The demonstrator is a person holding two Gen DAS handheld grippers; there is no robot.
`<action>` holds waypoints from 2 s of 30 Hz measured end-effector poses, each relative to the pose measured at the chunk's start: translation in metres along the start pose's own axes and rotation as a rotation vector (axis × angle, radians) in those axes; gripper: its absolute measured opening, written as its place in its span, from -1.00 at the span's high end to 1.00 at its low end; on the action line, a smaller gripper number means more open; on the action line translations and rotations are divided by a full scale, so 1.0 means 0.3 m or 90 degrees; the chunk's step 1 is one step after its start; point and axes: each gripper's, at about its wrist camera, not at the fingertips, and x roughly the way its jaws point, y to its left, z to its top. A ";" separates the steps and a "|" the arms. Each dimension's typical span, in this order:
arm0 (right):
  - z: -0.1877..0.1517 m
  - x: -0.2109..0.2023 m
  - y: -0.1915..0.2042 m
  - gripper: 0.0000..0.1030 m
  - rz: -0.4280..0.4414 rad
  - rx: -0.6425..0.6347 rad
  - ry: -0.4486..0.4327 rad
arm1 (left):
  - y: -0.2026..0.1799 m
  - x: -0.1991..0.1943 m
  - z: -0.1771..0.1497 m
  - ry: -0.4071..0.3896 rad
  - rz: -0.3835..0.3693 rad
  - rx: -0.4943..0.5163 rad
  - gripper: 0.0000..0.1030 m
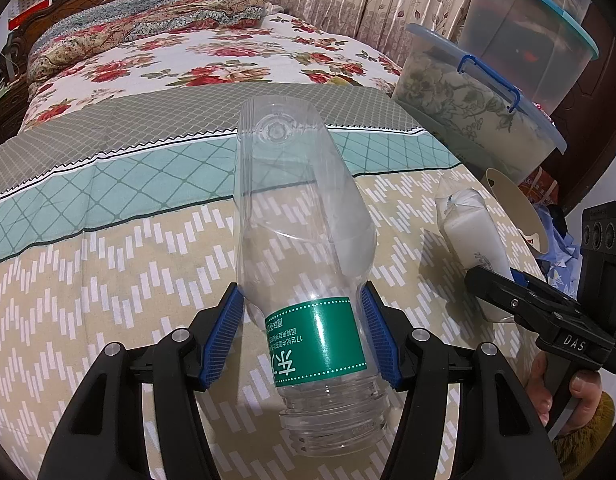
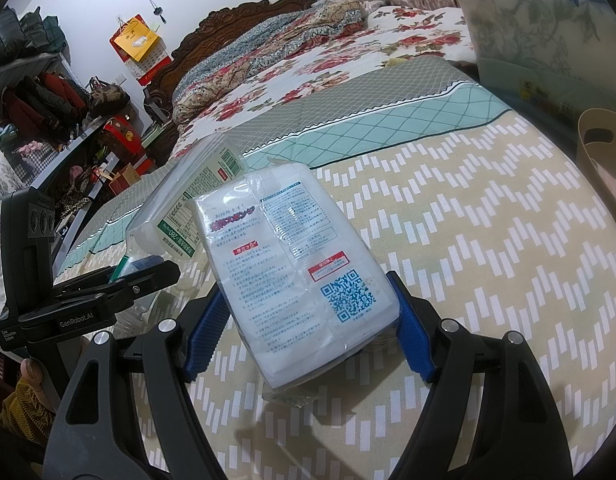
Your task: Collect trash
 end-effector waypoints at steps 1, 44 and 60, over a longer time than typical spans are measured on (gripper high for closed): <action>0.000 0.000 0.000 -0.46 0.000 0.000 0.000 | -0.004 -0.001 0.000 0.000 0.000 0.000 -0.10; 0.002 0.002 0.000 -0.45 0.005 -0.005 0.000 | -0.039 -0.003 0.001 -0.007 -0.007 0.006 -0.09; -0.003 -0.122 -0.062 -0.44 0.030 0.018 -0.059 | -0.127 0.000 0.067 -0.004 -0.088 -0.003 -0.09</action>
